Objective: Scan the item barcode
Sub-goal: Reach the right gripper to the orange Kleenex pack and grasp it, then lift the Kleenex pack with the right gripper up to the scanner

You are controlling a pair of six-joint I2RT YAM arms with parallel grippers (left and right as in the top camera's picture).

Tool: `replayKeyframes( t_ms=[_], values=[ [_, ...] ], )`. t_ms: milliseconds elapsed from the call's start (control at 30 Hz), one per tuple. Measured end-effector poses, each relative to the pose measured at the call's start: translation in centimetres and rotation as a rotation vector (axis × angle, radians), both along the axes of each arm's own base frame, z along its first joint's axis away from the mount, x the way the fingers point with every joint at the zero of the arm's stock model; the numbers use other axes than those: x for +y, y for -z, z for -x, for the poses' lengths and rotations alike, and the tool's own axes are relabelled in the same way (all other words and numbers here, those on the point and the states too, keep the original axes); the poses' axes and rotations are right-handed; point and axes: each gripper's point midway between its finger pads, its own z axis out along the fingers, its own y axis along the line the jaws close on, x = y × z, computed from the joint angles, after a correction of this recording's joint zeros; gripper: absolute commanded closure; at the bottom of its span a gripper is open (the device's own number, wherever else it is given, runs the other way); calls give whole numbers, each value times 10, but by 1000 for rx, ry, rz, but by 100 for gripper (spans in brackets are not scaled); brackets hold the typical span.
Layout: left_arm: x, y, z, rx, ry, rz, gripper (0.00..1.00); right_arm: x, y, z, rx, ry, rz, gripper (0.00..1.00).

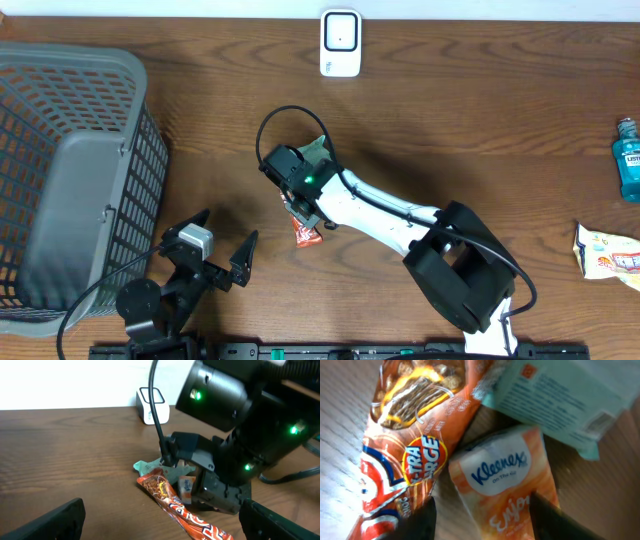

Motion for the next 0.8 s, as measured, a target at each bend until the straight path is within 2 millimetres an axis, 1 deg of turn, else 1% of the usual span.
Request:
replayKeyframes(
  t_ms=[100,133,167,300,400,500,533,600,733,800],
  values=[
    [0,0,0,0,0,0,2,-3,5,-3,-31,0,8,84],
    [0,0,0,0,0,0,2,-5,5,-4,-40,1,11,94],
    [0,0,0,0,0,0,2,-5,4,-5,-50,1,13,99],
    [0,0,0,0,0,0,2,-7,2,-6,-61,8,16,99],
    [0,0,0,0,0,0,2,-14,1,-2,-34,33,39,99],
    [0,0,0,0,0,0,2,-35,-7,6,31,150,86,99],
    [0,0,0,0,0,0,2,-41,-13,5,46,212,89,99],
    [0,0,0,0,0,0,2,-51,-27,-4,52,339,70,98],
    [0,0,0,0,0,0,2,-66,-64,-29,55,643,-66,98],
    [0,0,0,0,0,0,2,-74,-77,-32,89,790,-140,99]
  ],
)
